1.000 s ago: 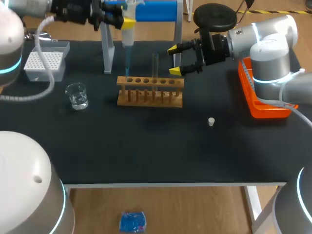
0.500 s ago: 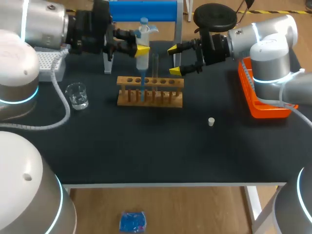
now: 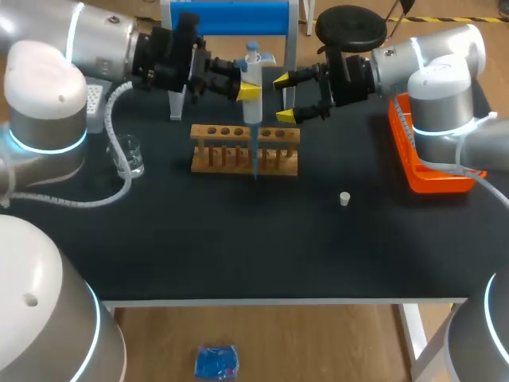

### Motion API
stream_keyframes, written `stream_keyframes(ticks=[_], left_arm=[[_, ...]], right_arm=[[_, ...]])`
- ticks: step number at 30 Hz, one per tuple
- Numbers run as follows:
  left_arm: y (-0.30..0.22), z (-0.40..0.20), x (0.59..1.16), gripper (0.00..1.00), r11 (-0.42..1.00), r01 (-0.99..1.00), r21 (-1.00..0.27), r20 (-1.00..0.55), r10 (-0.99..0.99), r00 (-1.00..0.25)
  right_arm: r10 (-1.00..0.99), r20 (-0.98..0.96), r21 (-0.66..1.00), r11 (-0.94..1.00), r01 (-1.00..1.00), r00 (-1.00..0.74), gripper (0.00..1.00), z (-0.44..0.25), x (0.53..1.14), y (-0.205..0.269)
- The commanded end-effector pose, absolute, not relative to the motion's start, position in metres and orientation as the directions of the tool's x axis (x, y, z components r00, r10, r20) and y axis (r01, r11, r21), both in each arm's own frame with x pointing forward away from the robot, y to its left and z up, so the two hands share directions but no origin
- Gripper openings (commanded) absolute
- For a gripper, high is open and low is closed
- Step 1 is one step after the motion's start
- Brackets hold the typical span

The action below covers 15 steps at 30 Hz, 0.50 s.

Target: Invert the test tube, pick up the pipette, mount the tip to pipette, aspirate from beaker and dispense into the tube, eject the tip, return the pipette, and cap with the stopper.

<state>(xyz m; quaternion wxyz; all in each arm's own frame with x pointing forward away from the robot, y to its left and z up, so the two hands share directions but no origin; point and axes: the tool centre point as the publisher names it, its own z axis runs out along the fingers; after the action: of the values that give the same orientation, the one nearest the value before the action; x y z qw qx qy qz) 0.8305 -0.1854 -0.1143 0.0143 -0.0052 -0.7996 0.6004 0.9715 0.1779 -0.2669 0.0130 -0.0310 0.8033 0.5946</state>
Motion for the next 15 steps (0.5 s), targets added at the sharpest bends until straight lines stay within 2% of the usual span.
stream_keyframes(ticks=[1,15], left_arm=[[-0.188,-0.126,0.824,0.0,0.258,-0.024,-0.966,0.019,-0.023,-1.0],[-0.19,-0.146,0.815,0.0,0.213,-0.077,-0.974,0.043,-0.159,-0.986]], right_arm=[[-0.035,-0.058,0.955,0.29,-0.066,-0.998,1.0,-0.268,0.972,0.178],[-0.035,-0.058,0.955,0.29,-0.066,-0.998,1.0,-0.268,0.972,0.178]])
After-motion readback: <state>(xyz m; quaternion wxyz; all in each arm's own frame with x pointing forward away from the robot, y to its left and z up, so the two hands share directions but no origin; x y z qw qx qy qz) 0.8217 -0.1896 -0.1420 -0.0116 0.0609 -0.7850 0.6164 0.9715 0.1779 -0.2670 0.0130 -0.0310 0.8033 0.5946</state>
